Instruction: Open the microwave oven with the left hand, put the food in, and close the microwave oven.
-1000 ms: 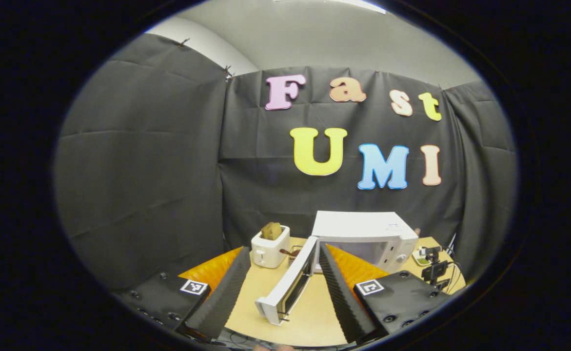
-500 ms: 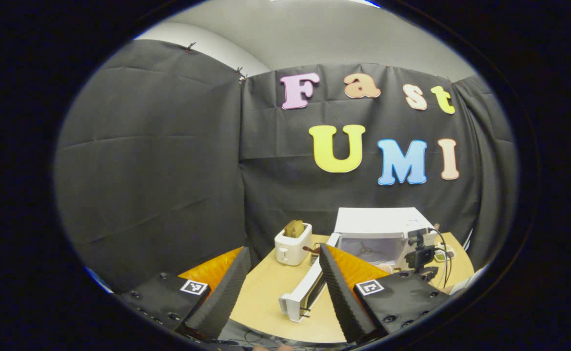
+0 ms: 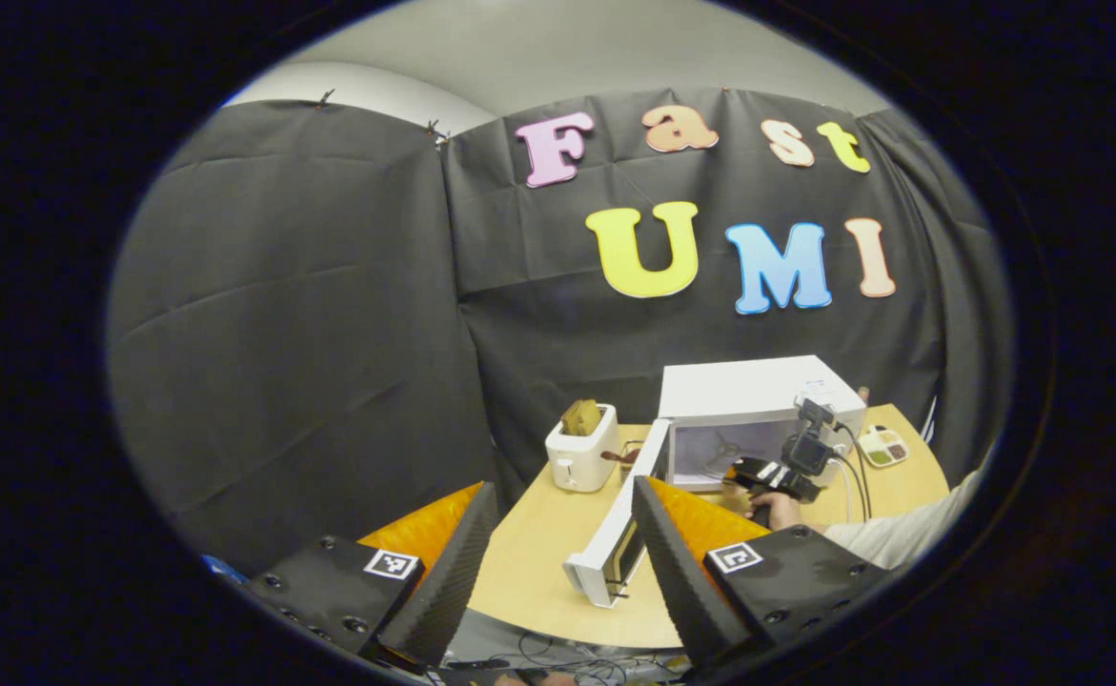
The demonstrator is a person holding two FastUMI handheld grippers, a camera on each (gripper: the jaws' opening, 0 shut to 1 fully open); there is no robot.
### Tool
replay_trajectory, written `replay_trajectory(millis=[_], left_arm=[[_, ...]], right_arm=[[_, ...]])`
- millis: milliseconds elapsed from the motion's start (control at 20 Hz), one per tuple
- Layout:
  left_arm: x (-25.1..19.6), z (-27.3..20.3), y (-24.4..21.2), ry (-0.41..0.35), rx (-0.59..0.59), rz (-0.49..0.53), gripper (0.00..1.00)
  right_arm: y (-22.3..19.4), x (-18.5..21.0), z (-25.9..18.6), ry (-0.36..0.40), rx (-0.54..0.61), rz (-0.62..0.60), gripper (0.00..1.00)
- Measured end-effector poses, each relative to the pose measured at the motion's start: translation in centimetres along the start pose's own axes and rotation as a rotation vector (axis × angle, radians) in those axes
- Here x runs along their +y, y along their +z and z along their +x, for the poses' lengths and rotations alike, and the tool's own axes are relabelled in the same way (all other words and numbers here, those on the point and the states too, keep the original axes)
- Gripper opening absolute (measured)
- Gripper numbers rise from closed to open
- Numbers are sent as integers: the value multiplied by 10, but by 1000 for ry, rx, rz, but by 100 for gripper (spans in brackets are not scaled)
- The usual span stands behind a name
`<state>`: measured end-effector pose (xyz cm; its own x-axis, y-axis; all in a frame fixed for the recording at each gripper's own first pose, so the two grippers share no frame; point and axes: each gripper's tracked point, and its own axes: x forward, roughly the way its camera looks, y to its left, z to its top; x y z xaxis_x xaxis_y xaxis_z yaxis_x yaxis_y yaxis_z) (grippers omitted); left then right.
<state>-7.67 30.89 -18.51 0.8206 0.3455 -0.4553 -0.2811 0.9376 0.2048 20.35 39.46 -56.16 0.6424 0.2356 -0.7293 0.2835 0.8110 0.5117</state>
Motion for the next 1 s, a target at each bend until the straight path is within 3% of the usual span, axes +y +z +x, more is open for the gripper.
replay_trajectory(millis=[350,500,550,700,750,850,1000], left_arm=[[-5,5,-24,-25,71,4,95],[3,7,-30,-16,91,4,94],[5,7,-31,-11,91,3,91],[12,9,-37,-7,101,-20,98],[13,9,-42,-8,106,-35,94],[14,12,-45,-10,111,-54,91],[13,16,-45,-20,105,-60,99]], right_arm=[[18,25,38,28,-68,255,63],[36,26,53,6,-145,284,60],[44,24,55,-3,-171,303,63],[66,21,67,-7,-277,361,63],[70,18,70,-17,-304,364,63],[75,20,74,5,-340,347,69],[70,20,71,28,-322,336,75]])
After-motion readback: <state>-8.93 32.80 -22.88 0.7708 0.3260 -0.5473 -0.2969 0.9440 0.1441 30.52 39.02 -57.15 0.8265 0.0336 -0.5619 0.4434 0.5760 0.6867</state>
